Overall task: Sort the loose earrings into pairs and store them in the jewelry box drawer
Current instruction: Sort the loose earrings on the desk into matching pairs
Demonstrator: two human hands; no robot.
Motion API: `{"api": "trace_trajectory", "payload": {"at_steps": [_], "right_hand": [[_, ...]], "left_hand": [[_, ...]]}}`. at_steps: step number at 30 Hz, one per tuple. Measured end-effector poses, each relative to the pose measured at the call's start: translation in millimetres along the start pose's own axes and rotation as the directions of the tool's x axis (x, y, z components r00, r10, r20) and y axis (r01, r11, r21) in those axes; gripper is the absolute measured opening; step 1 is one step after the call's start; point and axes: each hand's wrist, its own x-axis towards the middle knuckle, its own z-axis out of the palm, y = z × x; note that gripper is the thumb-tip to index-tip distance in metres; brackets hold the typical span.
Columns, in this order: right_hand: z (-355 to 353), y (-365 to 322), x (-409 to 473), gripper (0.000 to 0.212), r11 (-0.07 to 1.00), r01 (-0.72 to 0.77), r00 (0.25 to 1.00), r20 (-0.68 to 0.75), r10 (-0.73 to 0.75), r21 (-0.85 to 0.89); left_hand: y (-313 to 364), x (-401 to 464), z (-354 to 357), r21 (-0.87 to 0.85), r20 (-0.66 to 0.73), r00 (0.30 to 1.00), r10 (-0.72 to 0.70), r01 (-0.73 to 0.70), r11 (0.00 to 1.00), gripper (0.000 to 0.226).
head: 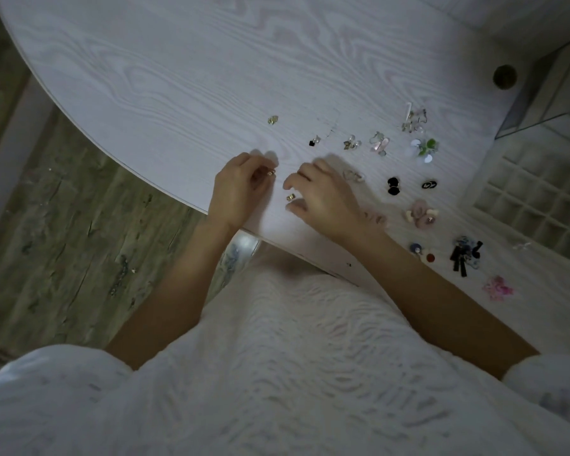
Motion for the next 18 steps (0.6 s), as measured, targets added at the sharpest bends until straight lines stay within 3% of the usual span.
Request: {"api": "trace_trajectory", "payload": {"at_steps": [4, 10, 12, 16, 18], "right_hand": [[9.1, -5.6, -0.2, 0.006, 0.998, -0.039, 0.999, -0.037, 0.037, -0.052], [7.8, -5.8, -10.0, 0.010, 0.974, -0.037, 0.996, -0.090, 0.017, -0.224], [5.3, -6.0, -20.2, 0.001, 0.985, -0.091, 0.996, -0.038, 0.086, -0.144], [-6.2, -7.5, -39.6, 0.016, 0.929, -0.318, 0.941, -0.054, 0.333, 0.189], [-11.2, -9.4, -47.9, 0.019, 0.903, -0.366, 0.916, -0.084, 0.392, 0.224]], "left_hand": [[0.5, -8.1, 0.2, -0.008, -0.002, 1.000, -0.018, 0.018, 1.000, 0.014], [17.7, -22.6, 8.7, 0.006, 0.071, 0.997, 0.027, -0.027, 1.000, 0.013], [22.9, -30.5, 14.6, -0.030, 0.079, 0.997, 0.006, -0.004, 1.000, 0.014], [25.8, -43.6, 21.0, -0.191, 0.061, 0.994, -0.091, 0.101, 0.976, 0.025], [22.5, -48.0, 20.2, -0.169, 0.028, 0.995, -0.099, 0.103, 0.980, 0.032]]}}
